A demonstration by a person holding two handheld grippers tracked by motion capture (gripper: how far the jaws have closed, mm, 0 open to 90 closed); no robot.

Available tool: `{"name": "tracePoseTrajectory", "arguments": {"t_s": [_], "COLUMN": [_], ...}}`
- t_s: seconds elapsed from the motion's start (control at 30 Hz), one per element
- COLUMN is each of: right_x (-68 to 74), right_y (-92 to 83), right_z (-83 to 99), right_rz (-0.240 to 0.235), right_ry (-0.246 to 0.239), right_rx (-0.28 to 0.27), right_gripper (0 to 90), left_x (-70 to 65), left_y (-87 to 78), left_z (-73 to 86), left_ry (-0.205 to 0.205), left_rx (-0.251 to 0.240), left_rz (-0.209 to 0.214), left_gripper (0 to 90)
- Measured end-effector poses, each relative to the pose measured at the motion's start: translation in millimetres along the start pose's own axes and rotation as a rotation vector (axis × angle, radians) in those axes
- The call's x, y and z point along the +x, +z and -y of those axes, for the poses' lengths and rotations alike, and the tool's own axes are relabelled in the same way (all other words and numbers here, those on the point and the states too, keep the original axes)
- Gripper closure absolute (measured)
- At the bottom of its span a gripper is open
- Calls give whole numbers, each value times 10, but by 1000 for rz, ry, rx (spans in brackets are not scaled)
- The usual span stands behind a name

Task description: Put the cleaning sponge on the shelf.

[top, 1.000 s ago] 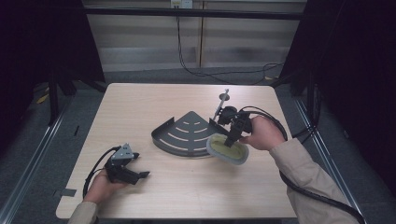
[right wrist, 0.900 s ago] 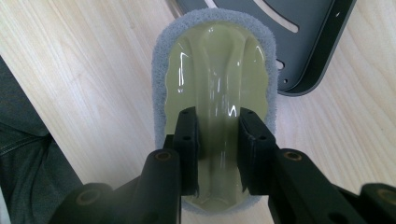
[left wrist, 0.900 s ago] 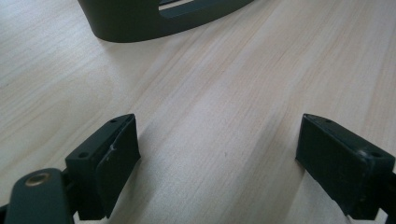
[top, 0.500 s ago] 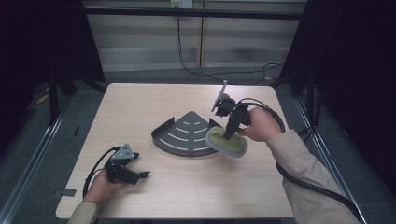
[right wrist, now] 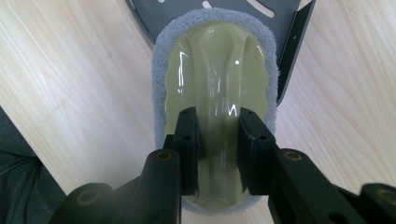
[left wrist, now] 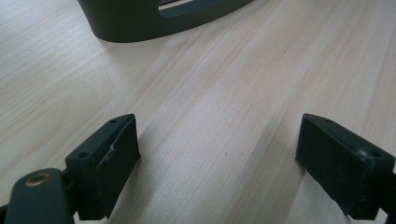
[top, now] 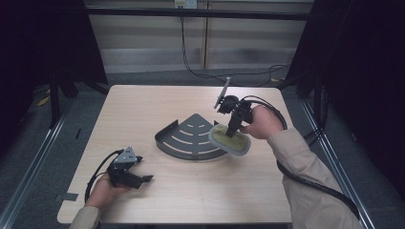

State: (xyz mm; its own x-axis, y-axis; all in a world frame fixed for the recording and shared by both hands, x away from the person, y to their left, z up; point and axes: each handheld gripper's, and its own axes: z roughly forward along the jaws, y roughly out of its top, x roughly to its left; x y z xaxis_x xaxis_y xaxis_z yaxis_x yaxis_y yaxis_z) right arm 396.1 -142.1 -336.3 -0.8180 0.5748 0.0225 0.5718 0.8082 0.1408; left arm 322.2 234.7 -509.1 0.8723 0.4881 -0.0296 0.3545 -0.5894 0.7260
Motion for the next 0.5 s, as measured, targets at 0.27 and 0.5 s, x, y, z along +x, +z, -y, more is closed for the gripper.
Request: {"name": "tracePoseTrajectory", "arguments": {"t_s": [0.27, 0.5], "right_x": [-48, -65], "right_y": [113, 150], "right_z": [-107, -183], "right_rz": [6, 11], "right_ry": [29, 53], "right_rx": [11, 3], "right_gripper": [716, 716], "left_x": [1, 1], "left_y": [0, 0], "left_z": [0, 0], "left_ry": [-1, -1], "left_rx": [-1, -1], "left_rz": [1, 1], "left_gripper": [127, 127]}}
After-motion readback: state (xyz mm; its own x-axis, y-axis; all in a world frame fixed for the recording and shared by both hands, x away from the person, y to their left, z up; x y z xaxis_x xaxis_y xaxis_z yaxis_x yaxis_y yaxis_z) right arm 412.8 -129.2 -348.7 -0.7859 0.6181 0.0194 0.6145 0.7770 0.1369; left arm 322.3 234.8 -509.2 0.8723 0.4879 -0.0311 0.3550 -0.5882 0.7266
